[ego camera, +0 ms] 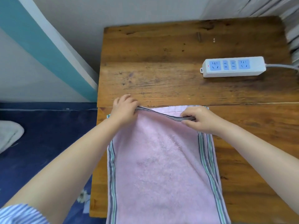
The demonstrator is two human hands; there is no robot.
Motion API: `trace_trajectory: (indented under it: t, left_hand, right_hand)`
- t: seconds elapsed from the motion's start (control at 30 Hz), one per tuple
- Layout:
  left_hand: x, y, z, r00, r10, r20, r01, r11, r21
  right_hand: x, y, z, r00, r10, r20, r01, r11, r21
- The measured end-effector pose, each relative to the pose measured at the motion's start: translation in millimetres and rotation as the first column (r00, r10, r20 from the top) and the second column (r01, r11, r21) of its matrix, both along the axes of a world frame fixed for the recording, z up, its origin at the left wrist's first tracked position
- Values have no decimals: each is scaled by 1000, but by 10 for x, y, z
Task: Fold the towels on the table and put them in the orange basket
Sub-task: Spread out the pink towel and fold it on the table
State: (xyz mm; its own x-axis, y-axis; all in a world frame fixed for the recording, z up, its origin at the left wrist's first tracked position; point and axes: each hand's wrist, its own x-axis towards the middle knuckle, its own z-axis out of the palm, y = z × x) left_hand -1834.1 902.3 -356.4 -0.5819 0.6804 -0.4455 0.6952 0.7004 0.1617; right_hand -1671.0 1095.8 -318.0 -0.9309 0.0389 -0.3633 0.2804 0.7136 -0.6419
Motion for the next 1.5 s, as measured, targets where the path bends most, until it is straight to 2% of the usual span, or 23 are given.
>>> trace_trajectory:
  t: [0.07, 0.17, 0.3, 0.37, 0.43, 0.53, 0.67, 0.83, 0.9, 1.03, 1.27, 1.4, 1.5]
  left_hand:
    - [-60, -48, 38, 998, -62, 26, 63, 997, -40]
    - [-122, -128, 165, 991, -135, 22, 135, 991, -11]
    - [-146, -385, 381, 956, -95, 276, 119, 990, -71]
    - [-125, -517, 455, 933, -81, 350, 127, 986, -109]
    - [-95, -575, 467, 934, -90, 346, 170, 963, -210]
    - [-77, -594, 416, 973, -105, 205, 170, 928, -332]
    - [-83, -584, 292, 981, 47, 188, -22, 992, -128]
    - [-85, -530, 151, 981, 187, 58, -189, 982, 20]
    - [-85, -516, 125, 975, 201, 95, -202, 979, 0]
    - [-116, -490, 130, 956, 158, 249, -152, 988, -42]
    - [-151, -468, 190, 934, 74, 350, -45, 995, -90]
    - [-190, -528, 255, 927, 99, 361, -112, 994, 15]
    - [-270, -662, 331, 922, 176, 346, -216, 973, 81]
  right_hand:
    - [52, 41, 44, 997, -5, 73, 8, 999, -36]
    - [88, 105, 20, 971, -74, 226, 83, 996, -31]
    - [132, 141, 4, 912, -161, 378, 114, 983, 143]
    - [134, 165, 3, 892, -195, 408, 117, 971, 208]
    - [117, 189, 2, 885, -238, 400, 134, 953, 270]
    - [98, 215, 2, 877, -307, 370, 167, 916, 365]
    - [56, 189, -25, 884, -391, 256, 231, 842, 488]
    - [60, 151, -114, 909, -409, 84, 308, 793, 525]
    - [39, 174, -131, 901, -416, 121, 305, 808, 504]
    - [-20, 249, -120, 870, -396, 294, 263, 877, 403]
    - [-101, 318, -30, 905, -191, 381, 93, 960, 263]
    - [-134, 351, 79, 923, -206, 325, 120, 957, 265]
    - [-57, 405, 204, 923, -248, 294, 200, 962, 184]
